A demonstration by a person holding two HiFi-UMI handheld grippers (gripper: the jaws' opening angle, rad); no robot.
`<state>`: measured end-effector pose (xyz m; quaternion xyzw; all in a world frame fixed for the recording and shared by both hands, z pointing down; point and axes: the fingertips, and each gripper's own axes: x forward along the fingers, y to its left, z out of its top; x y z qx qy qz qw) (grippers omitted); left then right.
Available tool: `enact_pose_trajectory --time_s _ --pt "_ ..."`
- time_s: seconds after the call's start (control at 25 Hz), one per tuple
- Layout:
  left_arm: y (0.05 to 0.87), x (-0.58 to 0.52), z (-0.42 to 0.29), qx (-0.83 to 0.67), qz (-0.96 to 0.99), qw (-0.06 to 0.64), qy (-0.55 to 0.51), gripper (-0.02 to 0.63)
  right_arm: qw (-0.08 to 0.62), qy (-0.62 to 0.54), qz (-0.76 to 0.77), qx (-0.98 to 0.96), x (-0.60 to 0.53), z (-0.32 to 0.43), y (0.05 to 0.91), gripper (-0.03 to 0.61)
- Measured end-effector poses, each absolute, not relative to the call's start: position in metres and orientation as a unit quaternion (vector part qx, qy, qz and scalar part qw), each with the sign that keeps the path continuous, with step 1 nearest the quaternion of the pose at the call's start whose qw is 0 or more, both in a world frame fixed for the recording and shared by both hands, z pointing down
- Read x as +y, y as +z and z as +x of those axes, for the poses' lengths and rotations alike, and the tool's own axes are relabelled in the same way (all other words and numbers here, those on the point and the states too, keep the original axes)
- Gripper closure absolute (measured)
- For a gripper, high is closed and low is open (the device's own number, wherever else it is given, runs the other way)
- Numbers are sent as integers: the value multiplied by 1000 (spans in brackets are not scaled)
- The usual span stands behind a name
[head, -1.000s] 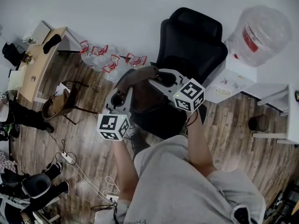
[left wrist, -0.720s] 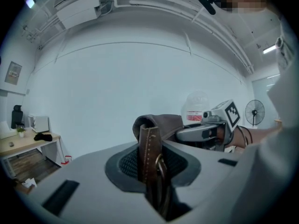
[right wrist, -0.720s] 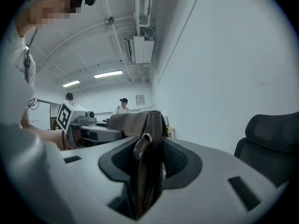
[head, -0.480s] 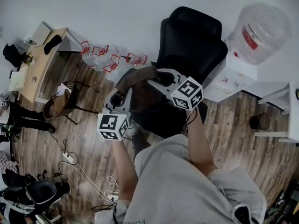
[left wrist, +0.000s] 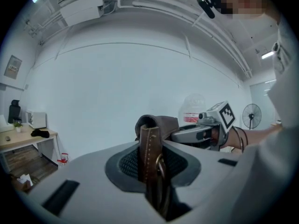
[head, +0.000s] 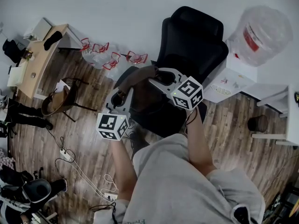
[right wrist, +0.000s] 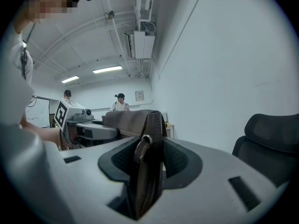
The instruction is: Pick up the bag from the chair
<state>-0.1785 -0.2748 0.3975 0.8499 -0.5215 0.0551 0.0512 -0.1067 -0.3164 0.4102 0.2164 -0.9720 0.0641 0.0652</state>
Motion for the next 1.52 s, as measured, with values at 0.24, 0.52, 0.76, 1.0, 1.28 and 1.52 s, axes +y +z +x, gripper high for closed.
enact_pose_trajectory --time_s 0.24,0.52,0.76,1.0,1.28,1.52 --pt "400 -270 -186 -527 847 59 45 540 72 57 213 -973 -314 -115 413 433" --pt "405 -270 -189 -529 845 67 50 543 80 55 210 -973 -313 -118 417 433" --pt "406 -269 -187 -526 846 69 53 545 84 55 212 -972 -314 -118 418 433" --pt "406 -267 -188 -524 847 70 53 548 87 53 215 -971 -313 -119 418 431" --pt "408 -264 -188 -526 846 70 54 548 86 55 216 -971 -309 -119 421 431" --pt "409 -262 -190 -527 845 69 60 548 84 58 214 -972 -307 -121 423 433"
